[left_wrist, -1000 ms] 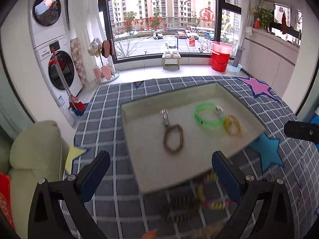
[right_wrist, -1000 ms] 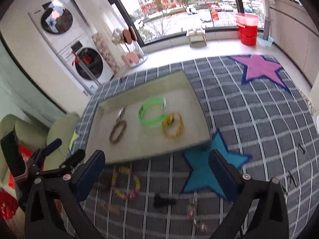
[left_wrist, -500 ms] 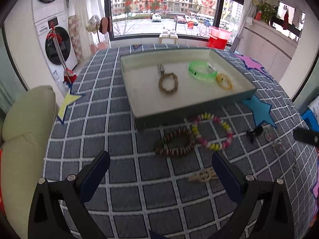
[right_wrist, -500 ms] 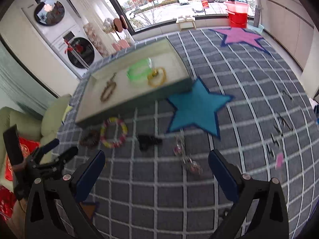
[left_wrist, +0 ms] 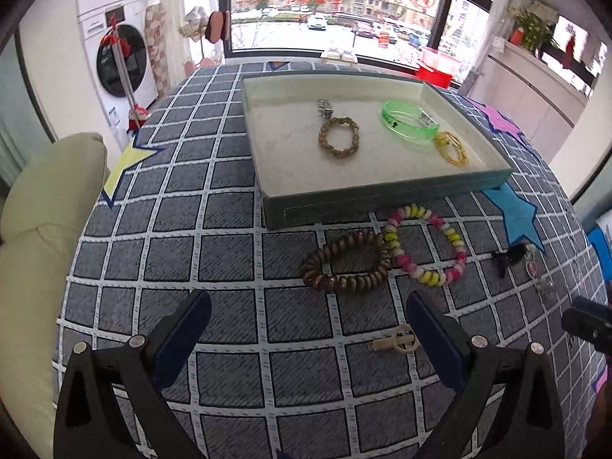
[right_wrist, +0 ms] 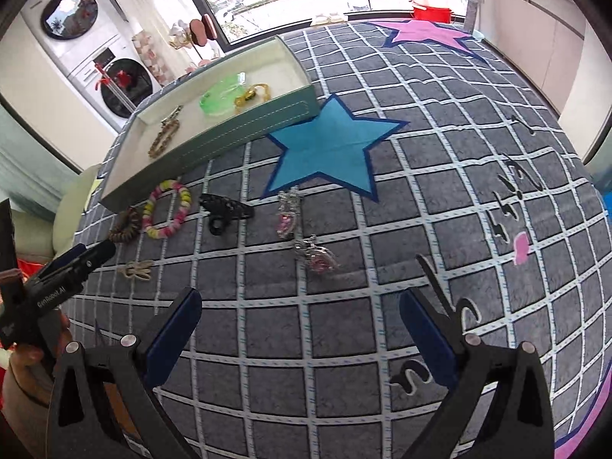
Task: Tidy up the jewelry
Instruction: 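Move the right tool to the heart keychain while the left tool approaches the wooden bead bracelet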
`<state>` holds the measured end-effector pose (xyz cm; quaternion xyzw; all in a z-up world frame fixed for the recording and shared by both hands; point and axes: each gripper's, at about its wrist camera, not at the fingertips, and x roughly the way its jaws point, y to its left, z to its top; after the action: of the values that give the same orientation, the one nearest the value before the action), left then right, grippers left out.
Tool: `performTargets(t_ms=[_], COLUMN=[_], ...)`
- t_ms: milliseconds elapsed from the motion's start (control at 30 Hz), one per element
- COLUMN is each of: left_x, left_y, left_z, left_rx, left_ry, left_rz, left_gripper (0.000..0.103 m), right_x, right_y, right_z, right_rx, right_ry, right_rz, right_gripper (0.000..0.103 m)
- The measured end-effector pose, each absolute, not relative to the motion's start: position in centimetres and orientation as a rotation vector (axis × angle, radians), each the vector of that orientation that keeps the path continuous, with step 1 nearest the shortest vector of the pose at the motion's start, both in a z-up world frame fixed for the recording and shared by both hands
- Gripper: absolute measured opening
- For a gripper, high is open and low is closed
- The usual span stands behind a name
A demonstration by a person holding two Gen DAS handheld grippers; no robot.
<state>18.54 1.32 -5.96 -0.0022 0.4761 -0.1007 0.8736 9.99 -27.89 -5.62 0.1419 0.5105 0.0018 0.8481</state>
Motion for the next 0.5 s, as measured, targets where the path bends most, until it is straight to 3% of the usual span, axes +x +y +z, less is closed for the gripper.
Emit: performTargets(t_ms=[400,500], left_x=[20.2,20.4], left_y=[3.3,2.9], left_z=[-6.5,-6.6], left_rx=[-0.176,-0.170], left_ry=[1.030,1.022], left_rz=[-0.155,-0.160], left_gripper=[0.103,0.101], right_x=[11.2,11.9], right_y=[-28.0,-27.6], right_z=[-6.1,-6.7], right_rx=[0.245,0.222], right_ry=[1.060,1.065], right_rz=[-0.030,-0.030], right_gripper=[0.102,0.093])
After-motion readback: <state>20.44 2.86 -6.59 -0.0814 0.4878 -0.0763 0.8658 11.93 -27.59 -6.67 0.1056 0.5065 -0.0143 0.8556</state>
